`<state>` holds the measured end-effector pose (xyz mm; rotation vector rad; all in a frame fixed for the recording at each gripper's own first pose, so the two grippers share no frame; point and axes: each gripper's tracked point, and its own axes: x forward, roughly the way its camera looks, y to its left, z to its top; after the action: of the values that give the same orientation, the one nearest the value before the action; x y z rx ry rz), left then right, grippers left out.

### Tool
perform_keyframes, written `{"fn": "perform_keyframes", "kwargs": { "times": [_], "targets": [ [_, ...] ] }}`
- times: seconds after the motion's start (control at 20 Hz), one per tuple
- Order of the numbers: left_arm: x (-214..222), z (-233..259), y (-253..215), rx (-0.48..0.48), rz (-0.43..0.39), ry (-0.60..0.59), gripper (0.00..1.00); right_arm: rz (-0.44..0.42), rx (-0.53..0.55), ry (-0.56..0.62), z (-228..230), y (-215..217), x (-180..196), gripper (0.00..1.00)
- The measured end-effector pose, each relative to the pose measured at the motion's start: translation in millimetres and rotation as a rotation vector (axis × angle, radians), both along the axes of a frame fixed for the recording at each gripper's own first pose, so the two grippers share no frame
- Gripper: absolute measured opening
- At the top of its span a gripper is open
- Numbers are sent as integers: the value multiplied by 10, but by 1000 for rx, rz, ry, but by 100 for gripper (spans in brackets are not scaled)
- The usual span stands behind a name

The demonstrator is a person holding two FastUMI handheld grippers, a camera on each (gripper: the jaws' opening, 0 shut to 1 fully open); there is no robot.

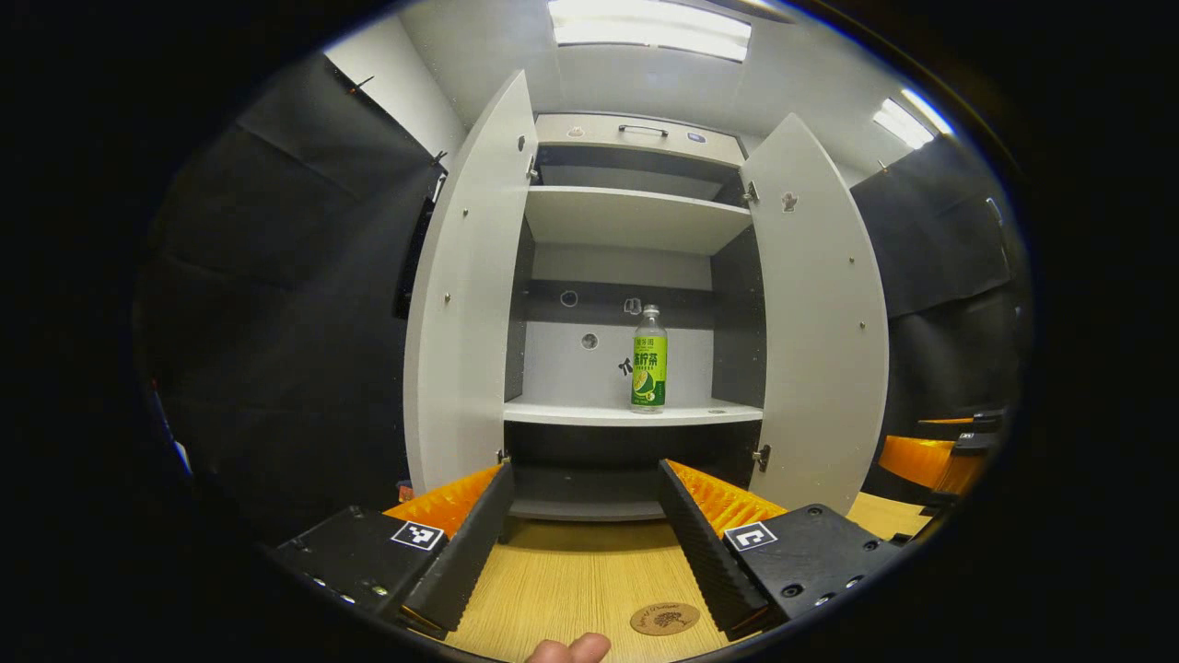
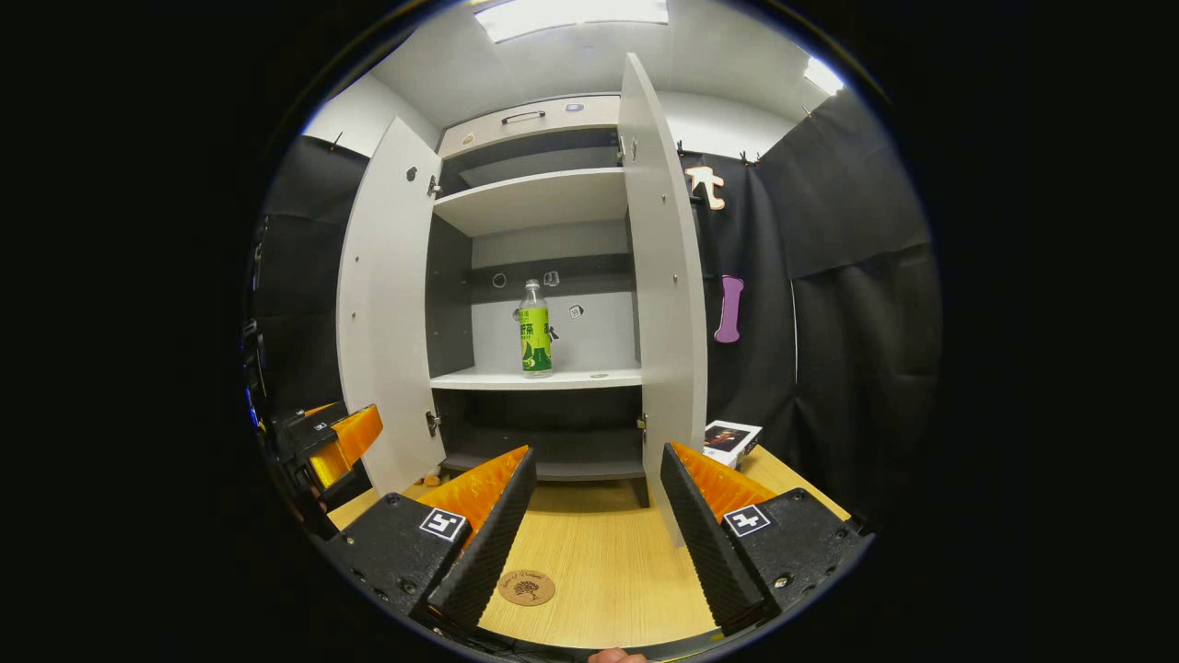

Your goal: Grasp the bottle in the cabinet with the left hand and place it on the coaster, then close the right door with the right hand and the left door with the left hand.

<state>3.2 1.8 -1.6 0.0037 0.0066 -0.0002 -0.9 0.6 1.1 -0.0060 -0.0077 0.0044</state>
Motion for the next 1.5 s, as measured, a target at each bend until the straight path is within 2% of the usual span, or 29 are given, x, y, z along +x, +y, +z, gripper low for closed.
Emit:
{"fn": "perform_keyframes", "kwargs": {
  "times": [0.35,0.4,0.45,1.0,1.25,1.5],
  "targets": [
    [14,-27,-1,0,-2,9,94,5,-1,0,-6,4,5,84],
    [14,-30,-3,0,-2,12,90,7,-1,0,-7,8,-1,84],
    [22,-30,3,1,-1,13,95,6,-1,0,-3,7,1,84],
    [93,-41,-11,5,-10,20,95,19,-6,8,-7,23,45,84],
    [286,48,-132,21,-66,25,95,21,-10,5,-8,31,153,84],
    [777,272,-440,57,-167,-12,95,-8,-8,-1,20,-50,119,84]
  ]
}}
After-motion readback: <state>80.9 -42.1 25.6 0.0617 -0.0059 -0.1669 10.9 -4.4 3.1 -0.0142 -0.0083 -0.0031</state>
